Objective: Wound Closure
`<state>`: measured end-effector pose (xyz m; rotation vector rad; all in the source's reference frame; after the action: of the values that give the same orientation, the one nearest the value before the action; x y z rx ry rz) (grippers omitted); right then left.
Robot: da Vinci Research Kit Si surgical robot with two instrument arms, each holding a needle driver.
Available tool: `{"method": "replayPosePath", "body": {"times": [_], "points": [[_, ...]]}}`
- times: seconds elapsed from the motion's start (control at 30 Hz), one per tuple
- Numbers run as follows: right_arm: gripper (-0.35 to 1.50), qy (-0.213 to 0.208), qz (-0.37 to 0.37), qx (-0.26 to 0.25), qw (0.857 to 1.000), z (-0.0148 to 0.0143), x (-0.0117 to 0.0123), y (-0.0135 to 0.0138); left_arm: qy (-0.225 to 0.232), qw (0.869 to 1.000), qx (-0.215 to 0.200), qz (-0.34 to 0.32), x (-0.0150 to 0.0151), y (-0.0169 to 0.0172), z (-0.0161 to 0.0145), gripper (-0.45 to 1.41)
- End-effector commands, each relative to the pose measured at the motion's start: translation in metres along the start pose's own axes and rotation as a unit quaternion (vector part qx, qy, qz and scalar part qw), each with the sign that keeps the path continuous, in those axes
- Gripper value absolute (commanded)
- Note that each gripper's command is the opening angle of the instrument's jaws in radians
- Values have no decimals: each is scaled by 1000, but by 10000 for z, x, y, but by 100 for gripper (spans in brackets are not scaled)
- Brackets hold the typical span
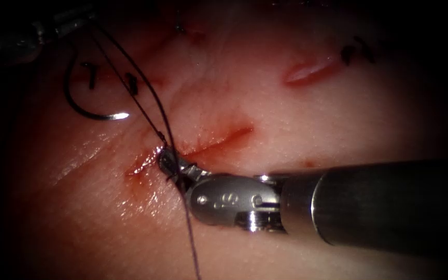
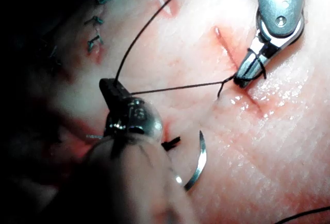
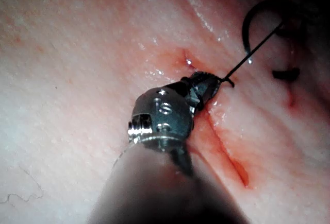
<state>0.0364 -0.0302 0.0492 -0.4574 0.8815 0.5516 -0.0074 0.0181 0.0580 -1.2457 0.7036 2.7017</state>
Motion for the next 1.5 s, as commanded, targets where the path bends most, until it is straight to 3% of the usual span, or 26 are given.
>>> {"method": "replayPosePath", "body": {"times": [0.03,0.4,0.67,0.77,0.8,0.83,0.87,0.93,1.07,1.1,1.2,1.27,1.33,1.37,1.43,1.47,1.5], "points": [[-35,2,-3,-1,1000,13,6,-11,3,1000,-4,1,-1,-2,10,-45],[-35,1,46,19,999,-18,9,-33,8,1000,2,-17,-3,-34,14,-45],[-35,-1,52,15,999,-13,8,-31,9,1000,12,-28,1,-45,14,-45],[-35,-4,121,17,992,-15,6,-34,10,1000,11,-26,-1,-44,12,-45],[-35,-10,210,17,978,-13,9,-33,7,1000,16,-22,1,-33,11,-45],[-35,-16,246,18,969,-6,12,-29,13,1000,19,-15,4,-17,9,-45],[-35,-16,246,18,969,-6,12,-29,13,1000,19,-15,4,-17,9,-45],[-35,-24,285,24,958,10,13,-22,26,1000,4,-14,7,17,4,-45],[-35,-20,314,27,949,32,9,-13,33,999,-24,-18,8,67,-7,-45],[-35,-15,330,32,943,39,6,-8,40,998,-46,-15,7,93,-13,-45],[-35,-1,360,42,932,46,3,-2,44,997,-61,-13,5,112,-18,-45],[-35,15,437,60,897,50,-1,4,51,995,-85,-1,2,140,-25,-45],[-35,15,474,62,878,49,-5,5,50,994,-101,7,1,152,-27,-45],[-35,15,479,63,876,49,-6,5,50,993,-103,9,1,154,-27,-45],[-35,-13,548,78,833,43,-12,1,51,993,-107,7,1,155,-27,-45],[-35,-25,597,98,796,40,-14,-1,52,993,-107,6,2,154,-27,-45],[-35,-42,674,145,723,34,-18,-7,53,993,-108,5,4,153,-25,-45]]}}
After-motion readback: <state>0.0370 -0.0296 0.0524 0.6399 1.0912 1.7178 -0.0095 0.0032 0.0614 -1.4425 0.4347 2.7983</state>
